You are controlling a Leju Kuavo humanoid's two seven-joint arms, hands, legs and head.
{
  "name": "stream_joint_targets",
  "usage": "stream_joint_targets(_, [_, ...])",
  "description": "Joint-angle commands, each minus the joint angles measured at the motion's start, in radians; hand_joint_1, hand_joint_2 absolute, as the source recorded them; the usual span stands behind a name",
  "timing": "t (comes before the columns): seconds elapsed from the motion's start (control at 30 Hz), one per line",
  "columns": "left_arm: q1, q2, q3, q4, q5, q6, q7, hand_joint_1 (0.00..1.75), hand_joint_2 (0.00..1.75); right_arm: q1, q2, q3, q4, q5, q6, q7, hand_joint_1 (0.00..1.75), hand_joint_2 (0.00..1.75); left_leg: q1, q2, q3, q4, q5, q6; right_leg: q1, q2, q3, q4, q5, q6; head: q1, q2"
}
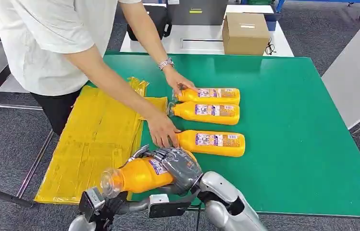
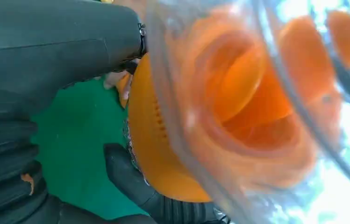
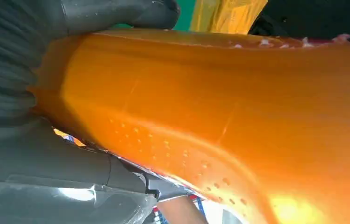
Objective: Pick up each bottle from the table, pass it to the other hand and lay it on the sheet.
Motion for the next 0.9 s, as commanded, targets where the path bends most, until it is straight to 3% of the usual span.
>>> stream_joint_targets(0.03, [-0.029, -0.005, -0.042, -0.068, -0.007, -0.012, -0.028, 0.0, 1.75, -0.041, 0.007, 0.049, 0.181, 0.003, 0.032, 0.044, 1.75, 1.75, 0.002, -0.003, 0.003, 0.0, 0.0, -0.001, 0.002, -0.003, 0.004, -0.002, -0.001, -0.001, 0.0, 0.0])
stream_joint_targets(0.07, [-0.027, -0.005, -0.041, -0.069, -0.008, -0.011, -0.032, 0.0, 1.75, -0.041, 0.009, 0.049, 0.19, 0.009, 0.033, 0.059, 1.75, 1.75, 0.002, -0.003, 0.002, 0.0, 0.0, -0.001, 0.002, -0.003, 0.004, -0.002, 0.0, -0.001, 0.0, 0.0])
stream_joint_targets(0.1, [-0.026, -0.006, -0.041, -0.071, -0.009, -0.01, -0.036, 0.21, 1.75, -0.041, 0.01, 0.051, 0.196, 0.013, 0.032, 0.061, 1.75, 1.75, 0.002, -0.004, 0.002, 0.0, 0.0, -0.001, 0.002, -0.003, 0.004, -0.002, -0.001, -0.001, 0.0, 0.0])
stream_joint_targets(0.13, [-0.024, -0.006, -0.042, -0.073, -0.008, -0.01, -0.038, 1.05, 1.75, -0.04, 0.012, 0.05, 0.201, 0.012, 0.032, 0.063, 1.75, 1.75, 0.002, -0.004, 0.003, 0.0, 0.0, -0.001, 0.002, -0.003, 0.005, -0.002, -0.001, -0.001, 0.0, 0.0])
stream_joint_targets(0.17, [-0.021, -0.005, -0.043, -0.073, -0.008, -0.011, -0.041, 1.43, 1.75, -0.043, 0.013, 0.051, 0.215, 0.016, 0.034, 0.071, 1.75, 1.75, 0.002, -0.003, 0.002, 0.0, 0.0, -0.001, 0.002, -0.003, 0.004, -0.002, 0.0, -0.001, 0.0, 0.0])
stream_joint_targets(0.3, [-0.016, -0.004, -0.045, -0.073, -0.004, -0.012, -0.055, 1.31, 1.75, -0.051, 0.02, 0.054, 0.259, 0.021, 0.043, 0.091, 1.75, 1.75, 0.002, -0.004, 0.003, -0.001, 0.0, -0.001, 0.002, -0.003, 0.005, -0.002, -0.001, -0.001, 0.0, 0.0])
stream_joint_targets(0.33, [-0.017, -0.005, -0.046, -0.072, -0.005, -0.015, -0.057, 1.41, 1.75, -0.055, 0.021, 0.056, 0.269, 0.022, 0.044, 0.093, 1.75, 1.75, 0.002, -0.003, 0.002, -0.001, 0.0, -0.001, 0.002, -0.003, 0.004, -0.002, -0.001, -0.001, 0.0, 0.0])
stream_joint_targets(0.53, [-0.023, -0.015, -0.036, -0.061, -0.005, -0.024, -0.059, 1.4, 1.75, -0.055, 0.016, 0.05, 0.282, 0.02, 0.039, 0.115, 1.75, 1.75, 0.002, -0.005, 0.003, 0.0, 0.0, -0.001, 0.002, -0.005, 0.005, -0.003, -0.001, -0.001, 0.0, 0.0])
stream_joint_targets(0.57, [-0.022, -0.015, -0.034, -0.059, -0.005, -0.025, -0.061, 1.41, 1.75, -0.053, 0.012, 0.05, 0.28, 0.022, 0.037, 0.118, 1.62, 1.75, 0.002, -0.005, 0.002, 0.0, 0.0, -0.001, 0.002, -0.005, 0.005, -0.003, -0.001, -0.001, 0.0, 0.0])
stream_joint_targets(0.6, [-0.021, -0.015, -0.034, -0.059, -0.005, -0.025, -0.062, 1.36, 1.75, -0.052, 0.011, 0.05, 0.28, 0.022, 0.037, 0.118, 0.93, 1.75, 0.001, -0.004, 0.002, -0.001, 0.0, -0.001, 0.001, -0.004, 0.003, -0.002, -0.001, -0.001, 0.0, 0.0])
stream_joint_targets(0.63, [-0.022, -0.015, -0.032, -0.055, -0.003, -0.026, -0.065, 1.4, 1.75, -0.049, 0.01, 0.047, 0.276, 0.022, 0.034, 0.12, 0.05, 1.75, 0.002, -0.005, 0.003, -0.001, 0.0, -0.001, 0.002, -0.005, 0.005, -0.003, -0.001, -0.001, 0.0, 0.0])
stream_joint_targets(0.8, [-0.021, -0.015, -0.028, -0.047, 0.009, -0.036, -0.087, 1.4, 1.75, -0.042, 0.008, 0.01, 0.264, 0.037, 0.0, 0.167, 0.0, 1.75, 0.002, -0.006, 0.003, -0.001, 0.0, -0.001, 0.002, -0.005, 0.005, -0.003, -0.001, -0.001, 0.0, 0.0])
stream_joint_targets(0.9, [-0.015, -0.015, -0.027, -0.052, 0.015, -0.039, -0.096, 1.26, 1.75, -0.043, 0.007, -0.012, 0.251, 0.063, -0.03, 0.201, 0.0, 1.75, 0.003, -0.007, 0.004, -0.001, 0.0, -0.002, 0.003, -0.006, 0.007, -0.004, -0.001, -0.001, 0.0, 0.0])
